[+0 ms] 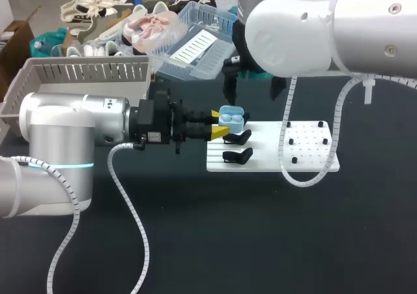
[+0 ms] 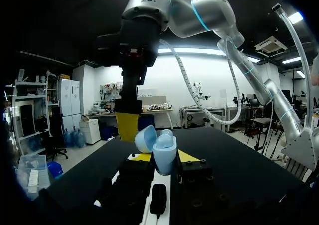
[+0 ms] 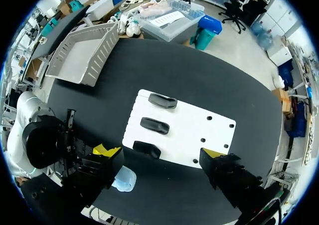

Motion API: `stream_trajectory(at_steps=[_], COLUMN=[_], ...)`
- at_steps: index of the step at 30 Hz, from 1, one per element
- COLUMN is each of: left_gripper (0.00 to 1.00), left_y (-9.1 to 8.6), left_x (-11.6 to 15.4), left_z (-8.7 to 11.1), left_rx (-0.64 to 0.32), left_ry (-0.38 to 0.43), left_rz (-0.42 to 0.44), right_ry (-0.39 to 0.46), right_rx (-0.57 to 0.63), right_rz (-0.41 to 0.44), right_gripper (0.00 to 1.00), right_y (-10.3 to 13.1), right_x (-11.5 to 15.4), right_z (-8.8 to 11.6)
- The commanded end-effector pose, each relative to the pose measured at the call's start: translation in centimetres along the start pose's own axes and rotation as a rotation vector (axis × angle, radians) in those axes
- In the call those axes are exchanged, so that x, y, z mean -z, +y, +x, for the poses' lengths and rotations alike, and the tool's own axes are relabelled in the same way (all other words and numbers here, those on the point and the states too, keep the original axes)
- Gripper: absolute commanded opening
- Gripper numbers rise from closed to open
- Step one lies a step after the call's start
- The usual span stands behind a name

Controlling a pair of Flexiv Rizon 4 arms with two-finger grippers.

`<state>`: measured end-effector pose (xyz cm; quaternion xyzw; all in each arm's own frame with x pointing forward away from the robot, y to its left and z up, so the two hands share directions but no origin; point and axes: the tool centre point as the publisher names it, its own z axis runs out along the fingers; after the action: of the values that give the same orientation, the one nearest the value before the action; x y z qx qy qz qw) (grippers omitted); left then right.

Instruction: Pick up each earbud case from the left stands, insert the matching earbuds, close the lid, and place the case in the box.

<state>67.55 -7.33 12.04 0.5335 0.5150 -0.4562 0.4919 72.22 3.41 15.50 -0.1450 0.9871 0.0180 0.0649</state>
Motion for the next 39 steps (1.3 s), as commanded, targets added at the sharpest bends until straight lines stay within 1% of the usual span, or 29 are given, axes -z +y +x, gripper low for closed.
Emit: stream_trajectory(at_steps=[1, 7, 13, 18, 22, 24, 25, 26, 28, 29, 34, 37, 39], left_gripper=[0.0, 0.0, 0.0, 0.0, 0.0, 0.0, 0.0, 0.0, 0.0, 0.0, 0.0, 0.0, 0.0], left_y=[-0.1, -0.1, -0.1, -0.1, -0.1, -0.1, 0.0, 0.1, 0.3, 0.4, 0.5, 0.6, 0.6], left_x=[0.0, 0.0, 0.0, 0.0, 0.0, 0.0, 0.4, 0.7, 1.6, 2.1, 4.1, 5.2, 5.8], left_z=[0.0, 0.0, 0.0, 0.0, 0.0, 0.0, -0.6, -0.9, -1.7, -2.3, -4.3, -5.3, -5.9], left_rx=[-0.001, -0.001, -0.001, -0.001, -0.001, -0.001, -0.006, -0.003, -0.004, -0.01, -0.004, -0.003, 0.001], left_ry=[0.001, 0.001, 0.001, 0.001, 0.001, 0.001, -0.004, -0.012, -0.021, -0.019, -0.03, -0.023, -0.015], left_rz=[-0.004, -0.004, -0.004, -0.004, -0.004, -0.004, -0.013, -0.018, -0.037, -0.048, -0.098, -0.131, -0.159], right_ry=[-0.01, -0.002, -0.012, -0.06, -0.117, -0.153, -0.171, -0.175, -0.157, -0.163, -0.165, -0.177, -0.191], right_rx=[0.0, 0.01, 0.006, -0.019, -0.037, -0.002, 0.043, 0.075, 0.143, 0.166, 0.234, 0.271, 0.274], right_rz=[-0.002, -0.01, -0.021, -0.006, -0.034, -0.062, -0.098, -0.113, -0.131, -0.127, -0.162, -0.187, -0.194], right_gripper=[1.0, 1.0, 1.0, 1.0, 1.0, 1.0, 1.0, 1.0, 1.0, 1.0, 1.0, 1.0, 1.0], right_y=[-0.1, 0.2, 0.2, -0.6, -2.0, -2.4, -2.3, -2.1, -1.8, -1.7, -1.6, -2.2, -2.7], right_x=[0.8, 1.1, 1.4, 2.2, 3.1, 3.5, 3.7, 3.8, 3.8, 3.8, 3.9, 4.0, 4.2], right_z=[1.3, 2.1, 2.1, 2.1, 2.7, 3.1, 3.4, 3.6, 4.1, 4.3, 4.9, 5.2, 5.2])
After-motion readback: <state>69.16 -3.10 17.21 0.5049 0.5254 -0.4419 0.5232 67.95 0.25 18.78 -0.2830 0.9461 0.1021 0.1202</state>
